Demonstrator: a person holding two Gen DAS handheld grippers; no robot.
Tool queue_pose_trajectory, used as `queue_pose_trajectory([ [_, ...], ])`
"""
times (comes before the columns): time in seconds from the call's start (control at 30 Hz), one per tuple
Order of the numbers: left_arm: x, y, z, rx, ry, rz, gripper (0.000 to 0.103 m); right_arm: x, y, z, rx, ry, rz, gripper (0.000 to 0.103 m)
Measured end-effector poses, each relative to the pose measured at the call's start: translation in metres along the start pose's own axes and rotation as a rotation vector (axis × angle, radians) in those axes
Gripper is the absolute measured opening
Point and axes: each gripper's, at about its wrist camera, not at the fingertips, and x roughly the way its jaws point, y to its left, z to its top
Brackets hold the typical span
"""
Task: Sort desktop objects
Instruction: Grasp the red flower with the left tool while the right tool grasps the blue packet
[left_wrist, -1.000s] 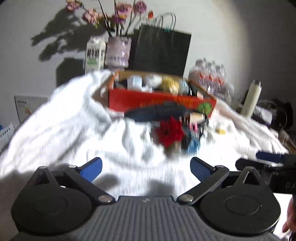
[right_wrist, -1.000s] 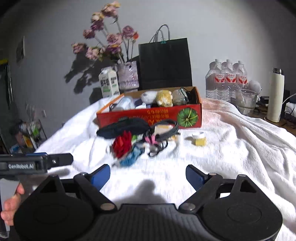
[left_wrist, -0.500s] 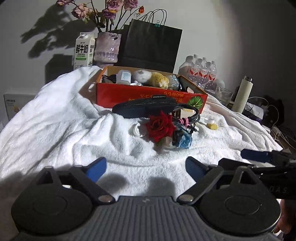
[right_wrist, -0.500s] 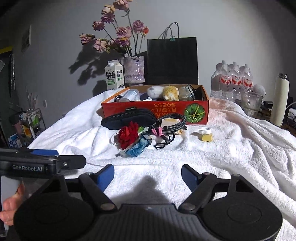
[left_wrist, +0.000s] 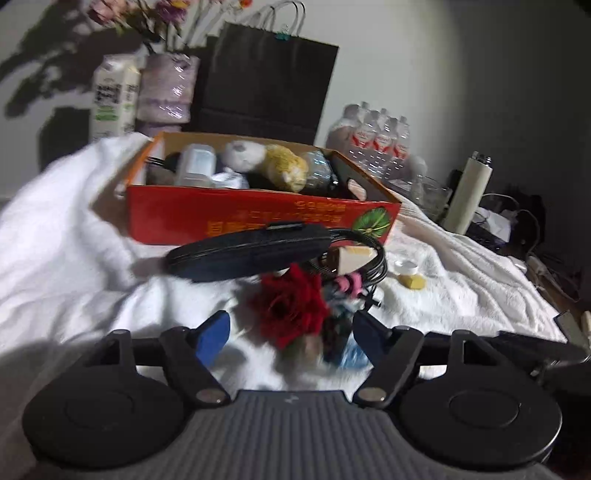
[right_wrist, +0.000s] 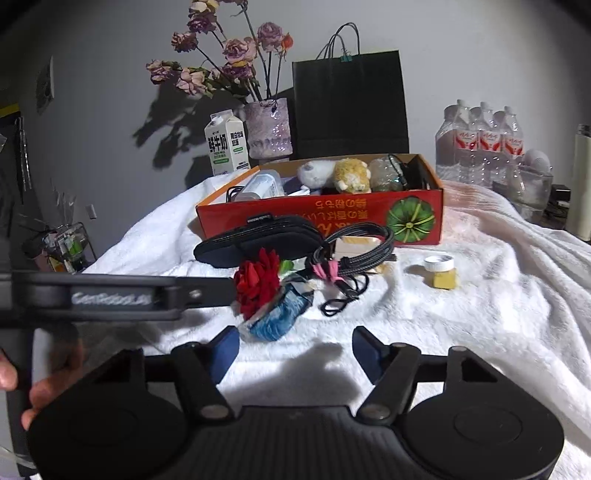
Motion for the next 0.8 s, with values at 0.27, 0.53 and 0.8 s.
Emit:
queue_pose_trajectory([
  [0.27, 0.041, 0.012, 0.012, -0.057, 0.067, -0.061, 0.042, 0.036, -0.001, 0.016, 0.027, 0.042, 0.033, 0.048],
  [0.53, 0.014, 0.023, 0.011, -0.111, 0.008, -0.066, 0.022, 0.033, -0.010, 0.016, 0.101, 0.049, -0.008, 0.010],
  [0.8, -0.047, 0.028, 0.013, -0.147, -0.095, -0.093, 0.022, -0.021, -0.011, 0.024, 0.066, -0.038, -0.072, 0.009],
])
